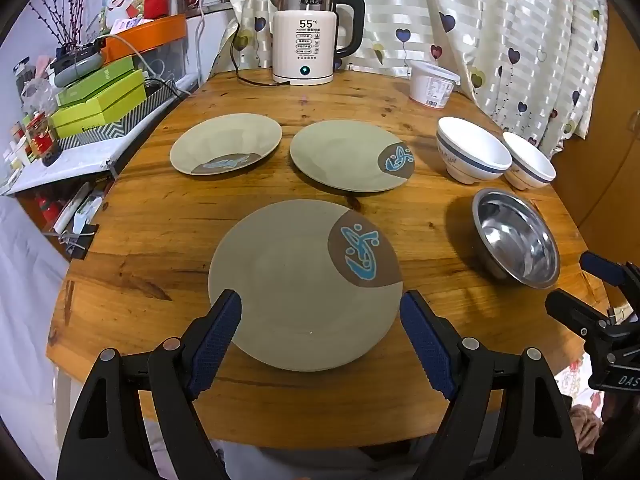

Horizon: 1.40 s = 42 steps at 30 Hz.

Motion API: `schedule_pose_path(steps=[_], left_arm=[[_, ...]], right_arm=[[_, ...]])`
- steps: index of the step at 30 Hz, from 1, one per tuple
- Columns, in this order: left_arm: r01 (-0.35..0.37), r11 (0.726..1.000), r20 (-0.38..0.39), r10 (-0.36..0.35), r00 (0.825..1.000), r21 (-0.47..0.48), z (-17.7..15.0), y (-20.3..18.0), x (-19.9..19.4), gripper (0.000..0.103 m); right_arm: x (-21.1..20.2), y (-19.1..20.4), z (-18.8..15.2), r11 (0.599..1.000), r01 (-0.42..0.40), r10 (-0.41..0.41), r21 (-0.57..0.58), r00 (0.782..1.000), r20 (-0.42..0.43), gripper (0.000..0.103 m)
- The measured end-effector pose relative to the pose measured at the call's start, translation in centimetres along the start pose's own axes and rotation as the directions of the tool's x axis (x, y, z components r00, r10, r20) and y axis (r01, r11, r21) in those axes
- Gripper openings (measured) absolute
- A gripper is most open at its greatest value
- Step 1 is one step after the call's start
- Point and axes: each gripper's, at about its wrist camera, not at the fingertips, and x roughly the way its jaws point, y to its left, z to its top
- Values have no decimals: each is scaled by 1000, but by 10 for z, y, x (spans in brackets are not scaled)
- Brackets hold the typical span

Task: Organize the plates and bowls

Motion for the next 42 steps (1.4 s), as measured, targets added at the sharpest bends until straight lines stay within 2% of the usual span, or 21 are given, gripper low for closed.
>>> schedule_pose_path(steps=[11, 16, 33, 39, 42], left_arm=[[18, 1000, -16, -18, 1000, -12, -3, 7, 0, 82], [2, 1000, -9, -2, 1000, -1, -3, 4, -1, 82], [21, 1000, -1, -21, 1000, 2, -5, 6, -3, 82], [8, 1000, -5, -8, 1000, 7, -6, 6, -2, 82], [9, 1000, -8, -9, 1000, 9, -7, 7, -2, 82]], right_arm=[[0, 1, 1, 1000, -6, 6, 5, 1000, 4, 98], [3, 3, 1, 1000, -9, 9, 4, 1000, -1, 98], [-4, -1, 2, 1000, -1, 1, 9, 1000, 11, 98], [-1, 3, 2, 1000, -8, 8, 4, 1000, 8, 98], [-6, -6, 0, 1000, -15, 15, 5, 1000, 11, 98]])
